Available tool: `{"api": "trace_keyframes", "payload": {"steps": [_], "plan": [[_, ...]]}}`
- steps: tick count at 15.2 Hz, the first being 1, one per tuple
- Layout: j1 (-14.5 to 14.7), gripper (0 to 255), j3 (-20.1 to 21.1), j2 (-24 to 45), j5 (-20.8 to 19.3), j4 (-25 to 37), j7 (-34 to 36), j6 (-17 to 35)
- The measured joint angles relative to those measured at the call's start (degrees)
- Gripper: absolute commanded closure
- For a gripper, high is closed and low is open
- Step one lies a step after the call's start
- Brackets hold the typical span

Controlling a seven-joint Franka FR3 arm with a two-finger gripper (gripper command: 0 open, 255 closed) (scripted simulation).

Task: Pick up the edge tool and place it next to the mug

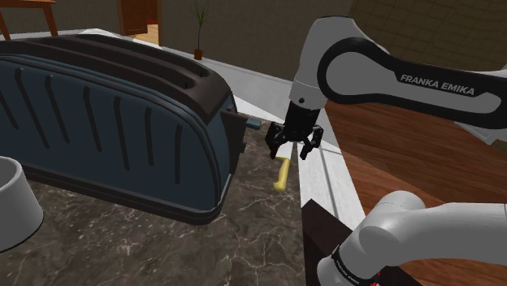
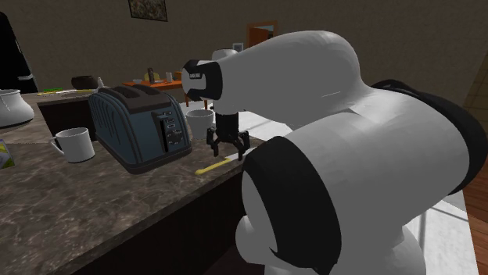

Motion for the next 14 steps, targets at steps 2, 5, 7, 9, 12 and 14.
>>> {"api": "trace_keyframes", "payload": {"steps": [2, 5, 7, 9, 12, 14], "plan": [[0.00, 255, 0.00, -0.01, 0.00, -0.01, 0.00, 0.01], [0.01, 255, 0.00, -0.02, 0.01, 0.00, 0.00, -0.01], [0.02, 255, 0.00, -0.04, 0.02, 0.01, 0.00, -0.02], [0.02, 255, 0.01, -0.04, 0.02, 0.01, 0.00, -0.02], [0.02, 255, 0.00, -0.05, 0.03, 0.01, -0.01, -0.01], [-0.04, 255, -0.10, 0.09, -0.10, 1.01, 0.11, -0.89]]}}
